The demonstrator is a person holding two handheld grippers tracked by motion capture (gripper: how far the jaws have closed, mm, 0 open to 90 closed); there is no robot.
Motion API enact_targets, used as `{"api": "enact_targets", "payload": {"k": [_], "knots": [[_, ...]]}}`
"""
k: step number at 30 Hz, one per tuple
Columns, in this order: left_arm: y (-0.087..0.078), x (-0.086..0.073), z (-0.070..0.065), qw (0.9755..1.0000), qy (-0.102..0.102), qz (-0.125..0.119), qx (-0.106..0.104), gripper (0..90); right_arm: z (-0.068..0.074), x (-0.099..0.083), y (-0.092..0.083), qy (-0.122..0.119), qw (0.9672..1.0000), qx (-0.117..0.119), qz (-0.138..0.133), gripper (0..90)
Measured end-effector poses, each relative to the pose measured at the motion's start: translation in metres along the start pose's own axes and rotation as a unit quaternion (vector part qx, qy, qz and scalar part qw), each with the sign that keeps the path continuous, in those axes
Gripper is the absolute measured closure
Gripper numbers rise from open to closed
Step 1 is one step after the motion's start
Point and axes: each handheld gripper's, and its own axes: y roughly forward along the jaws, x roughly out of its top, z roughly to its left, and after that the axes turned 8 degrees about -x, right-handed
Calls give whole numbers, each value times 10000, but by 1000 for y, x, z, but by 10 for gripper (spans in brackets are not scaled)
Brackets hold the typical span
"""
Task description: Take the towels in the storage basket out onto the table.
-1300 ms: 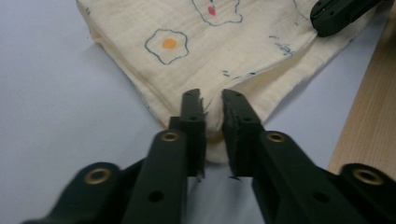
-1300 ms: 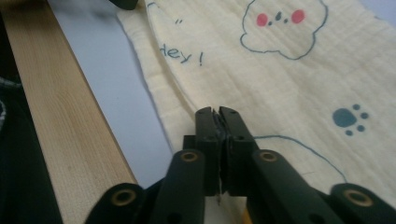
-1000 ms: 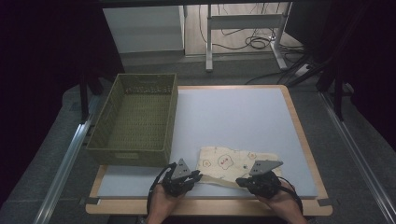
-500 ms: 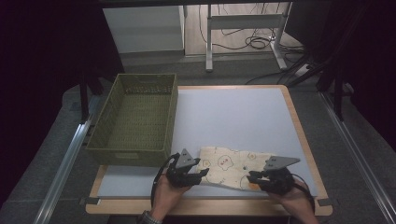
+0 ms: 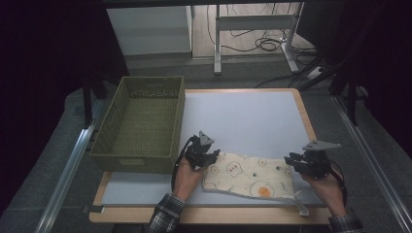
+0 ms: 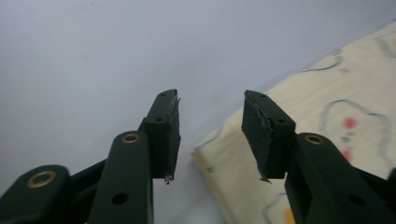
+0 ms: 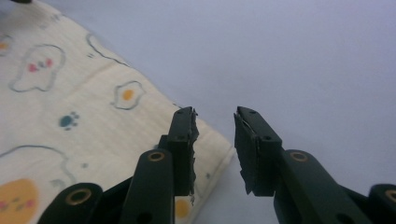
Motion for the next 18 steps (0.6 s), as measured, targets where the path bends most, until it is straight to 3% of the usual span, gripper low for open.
{"api": "enact_targets", "payload": {"k": [2, 7, 10, 11, 12, 13, 14, 16, 18], "knots": [[5, -4, 6, 9999, -101, 97, 98, 588, -2, -3, 12, 10, 9999, -49, 156, 672], [16, -13, 14, 9993, -220, 305, 65, 583, 0, -15, 28, -48, 9991, -11, 416, 654], [17, -15, 15, 9993, -272, 230, -70, 591, 1, -20, 28, 58, 9994, 75, 339, 732], [17, -16, 15, 9993, -267, 229, -146, 685, 1, -21, 28, 112, 9991, 265, 322, 850], [17, -16, 15, 9991, -274, 225, -235, 685, 1, -21, 28, 112, 9991, 265, 322, 850], [17, -16, 15, 9985, -309, 225, -402, 733, 2, -21, 27, 111, 9990, 263, 341, 862], [16, -16, 16, 9981, -278, 246, -483, 828, 3, -17, 26, -36, 9990, 144, 413, 873], [14, -15, 16, 9979, -190, 276, -551, 844, 3, -15, 26, -70, 9990, 99, 419, 873], [10, -15, 15, 9976, -219, 77, -645, 853, -2, -7, 23, -35, 9994, 80, 347, 873]]}}
